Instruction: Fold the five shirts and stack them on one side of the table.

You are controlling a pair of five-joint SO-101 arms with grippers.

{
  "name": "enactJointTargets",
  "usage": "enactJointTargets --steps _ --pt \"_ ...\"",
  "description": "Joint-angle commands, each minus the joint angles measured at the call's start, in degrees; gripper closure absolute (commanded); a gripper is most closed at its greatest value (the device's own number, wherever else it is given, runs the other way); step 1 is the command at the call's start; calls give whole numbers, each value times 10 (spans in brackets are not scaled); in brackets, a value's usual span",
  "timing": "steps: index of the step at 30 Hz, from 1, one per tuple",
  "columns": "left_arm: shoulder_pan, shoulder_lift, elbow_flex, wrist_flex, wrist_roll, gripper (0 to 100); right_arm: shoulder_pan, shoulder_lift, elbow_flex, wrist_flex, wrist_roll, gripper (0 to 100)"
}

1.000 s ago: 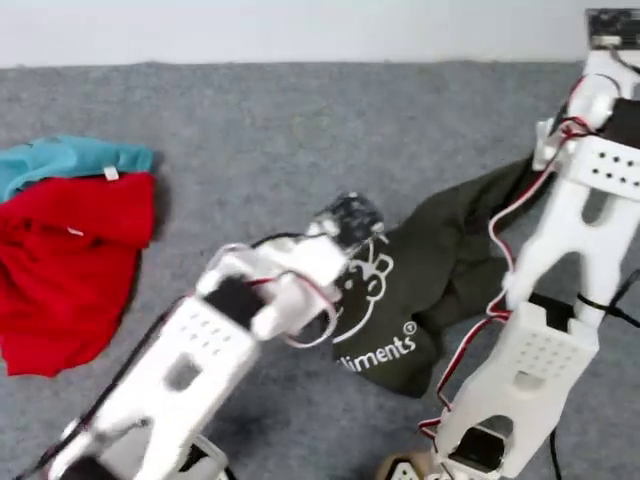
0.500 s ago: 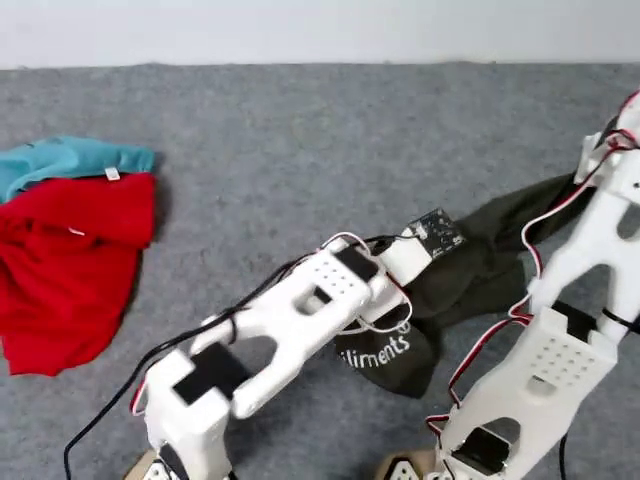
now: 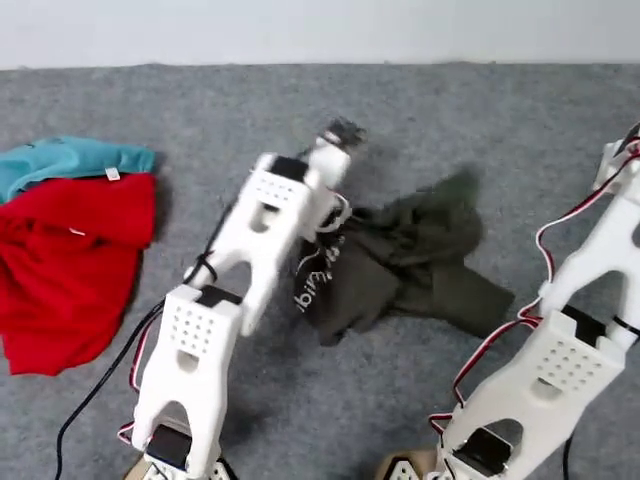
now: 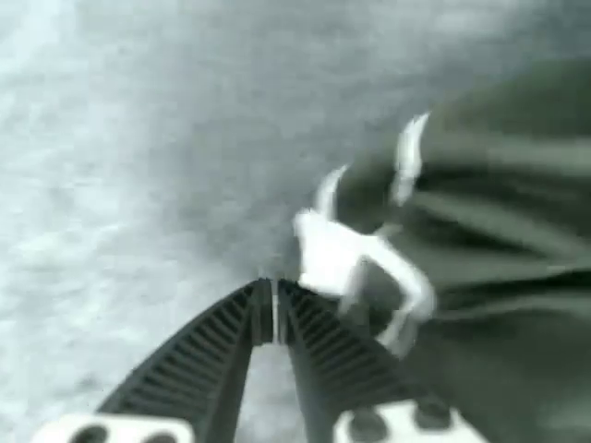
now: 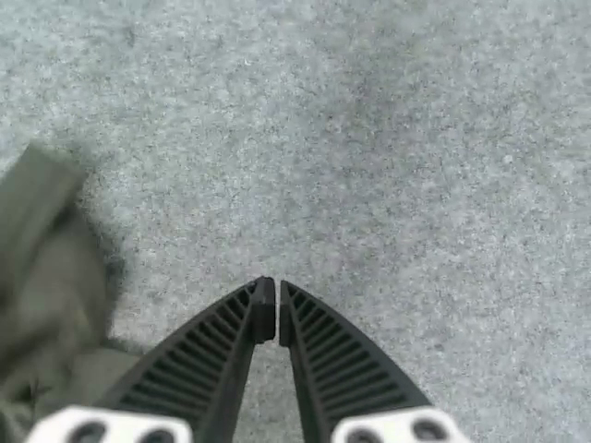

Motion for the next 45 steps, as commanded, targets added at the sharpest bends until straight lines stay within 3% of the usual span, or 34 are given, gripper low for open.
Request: enactJointTargets --steps 1,5,7,14,17,21,25,29,32,40,45 --pt "4 -4 -149 101 0 986 6 -5 -2 23 -6 988" --pt "52 -4 -312 229 1 986 5 -5 -1 23 -6 988" --pt "81 -11 -320 226 2 986 5 -5 -1 23 -6 988" --pt "227 -30 -147 224 20 986 17 -5 19 23 -3 988" --pt "258 -25 -77 223 17 986 25 -5 53 23 -3 988" --pt "218 -25 -25 223 -5 986 30 -5 74 22 -2 988" --pt "126 -30 -5 224 -40 986 29 -5 76 22 -2 988" --pt "40 -30 -36 224 -59 986 27 -5 76 22 -2 988" --pt "13 -31 -93 224 -59 986 26 -5 76 22 -2 988" --pt "69 -31 -247 225 -55 986 20 1 77 22 -3 988" --pt "134 -82 -206 225 -21 986 10 2 84 22 -3 987"
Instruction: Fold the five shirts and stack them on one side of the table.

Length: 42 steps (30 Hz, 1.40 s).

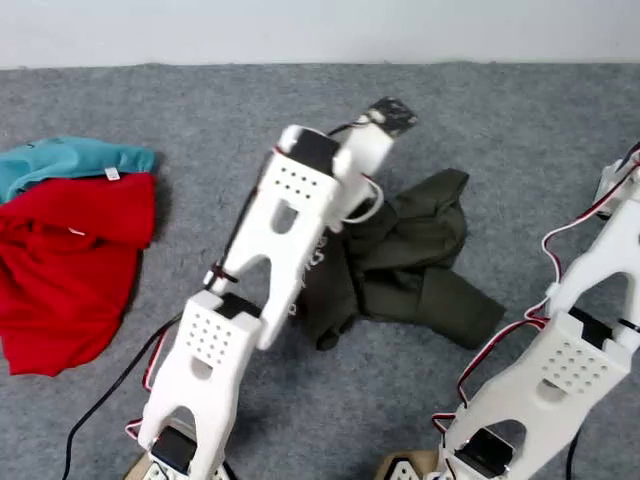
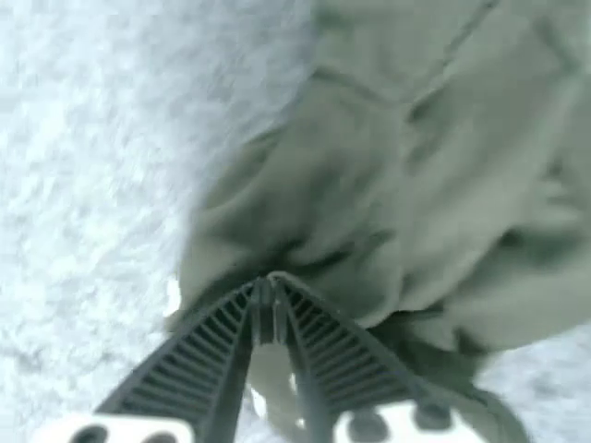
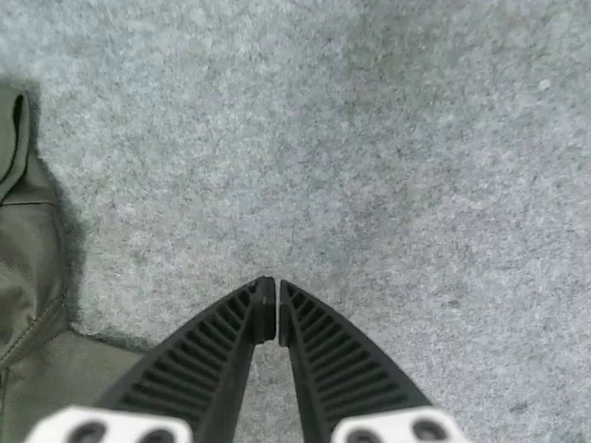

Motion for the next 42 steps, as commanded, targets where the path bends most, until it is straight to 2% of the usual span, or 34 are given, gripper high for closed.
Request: enactJointTargets --steps 1,5,8,12,16,19,26,30,33,42 --pt "56 -81 41 11 17 986 -15 -4 8 21 -3 987" --pt "101 -129 173 11 18 986 -19 -4 27 21 -2 987" --pt "123 -153 227 10 16 986 -19 -4 31 21 -2 987" --pt "112 -155 258 -19 15 986 -20 -4 31 21 -2 972" --pt "87 -130 303 -93 10 985 -20 -6 31 21 -2 869" --pt "84 -98 292 -85 7 985 -20 -8 31 21 -2 822" --pt "84 -35 216 -61 4 982 -20 -5 31 21 -2 853" --pt "84 -18 153 -5 -33 913 -20 -5 31 21 -2 852" --pt "84 -18 107 11 -22 905 -20 -5 31 21 -2 852" --pt "68 -22 134 10 -22 903 -19 -5 31 22 -2 853"
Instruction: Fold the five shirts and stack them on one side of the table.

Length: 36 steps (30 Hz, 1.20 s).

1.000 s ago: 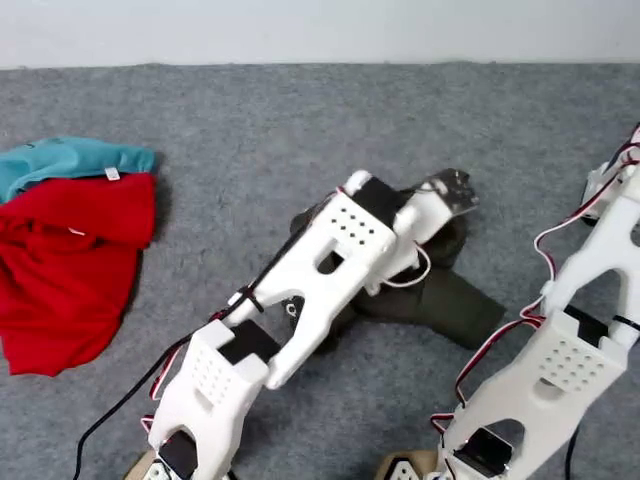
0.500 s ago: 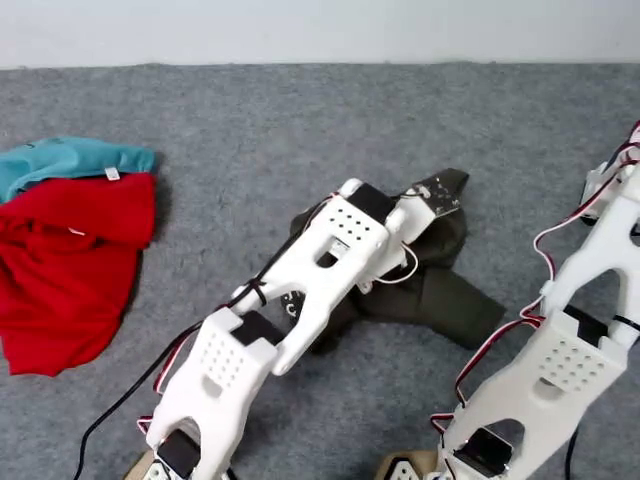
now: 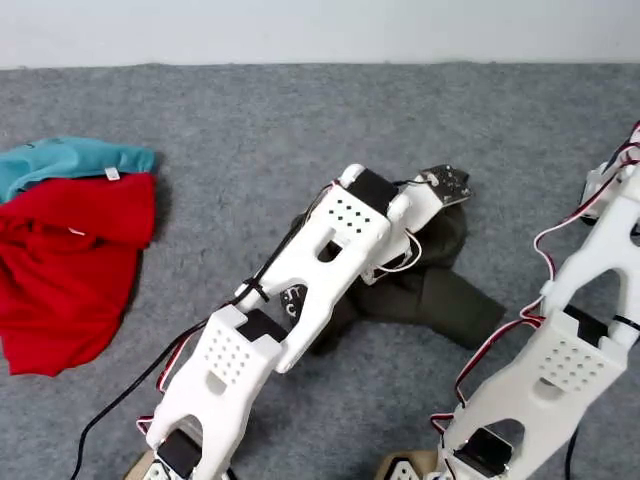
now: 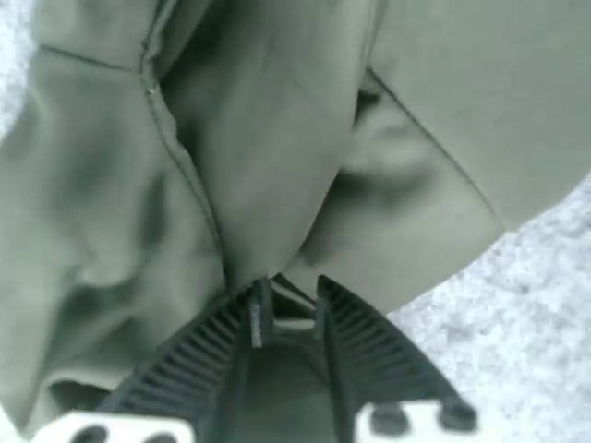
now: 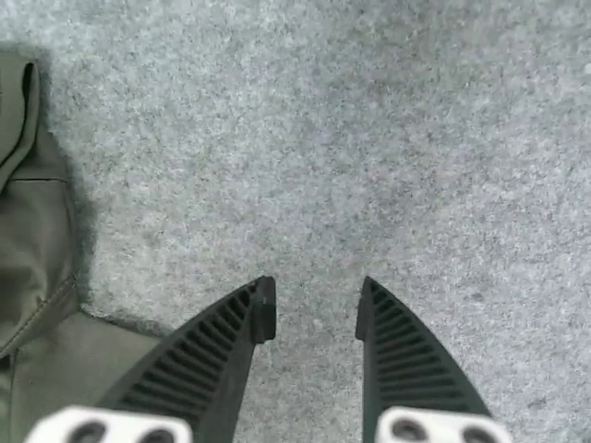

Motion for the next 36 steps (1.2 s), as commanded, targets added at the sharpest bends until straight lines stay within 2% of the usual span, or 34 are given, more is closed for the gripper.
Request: enactJointTargets --steps 1,15,20,29,36 --pt "-23 -4 0 11 -1 903 -6 -5 -3 22 -2 853" --pt "-35 75 0 -5 -1 907 -7 -4 -3 22 -2 854" --pt "-34 62 -22 6 2 989 -7 -4 -2 22 -3 854" --pt "-33 -46 -23 12 24 987 -7 -4 -2 22 -4 854" --pt "-33 -185 51 12 34 987 -7 -4 -2 22 -5 855"
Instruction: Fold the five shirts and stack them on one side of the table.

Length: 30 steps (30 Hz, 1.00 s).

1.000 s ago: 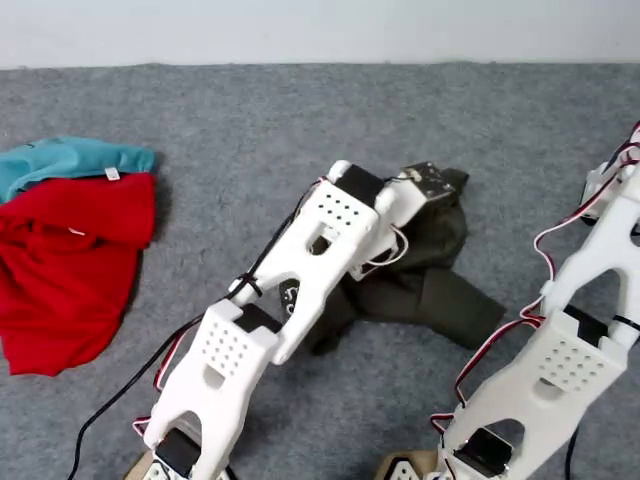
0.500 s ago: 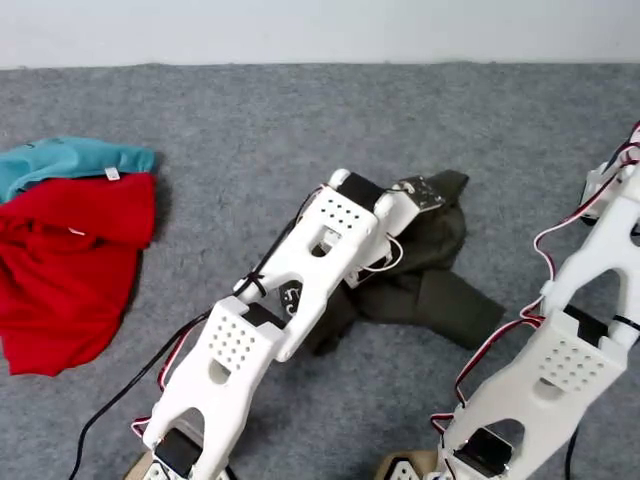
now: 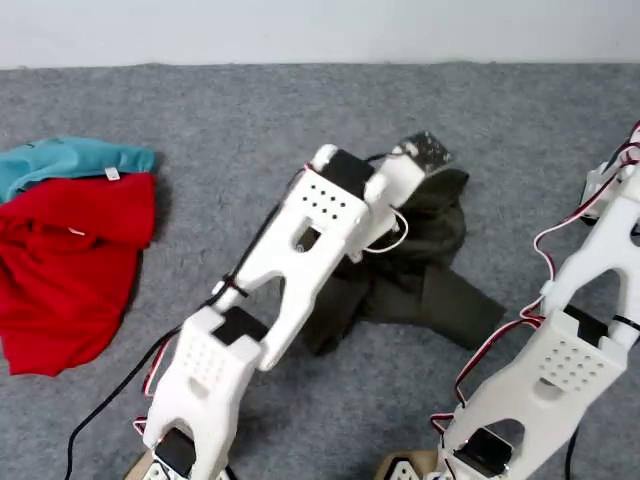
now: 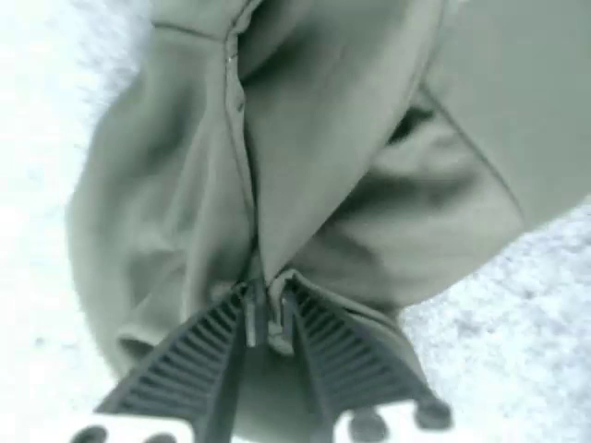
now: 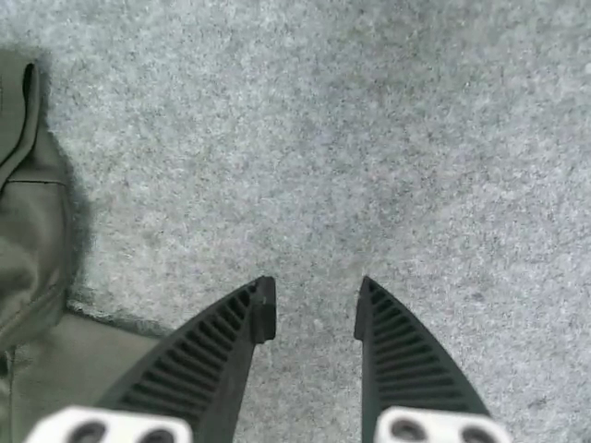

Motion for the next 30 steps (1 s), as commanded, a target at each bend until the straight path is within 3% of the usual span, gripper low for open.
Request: enactJointTargets --steps 1,18,23,30 --pt "0 -96 34 11 8 987 -7 -3 -2 22 -5 855" --pt "0 -332 324 11 -43 987 -116 62 -2 21 -5 852" --pt "-1 -370 420 10 -68 987 -184 102 -4 20 -6 852" --pt "0 -369 436 9 -77 987 -263 120 -3 -52 -3 851"
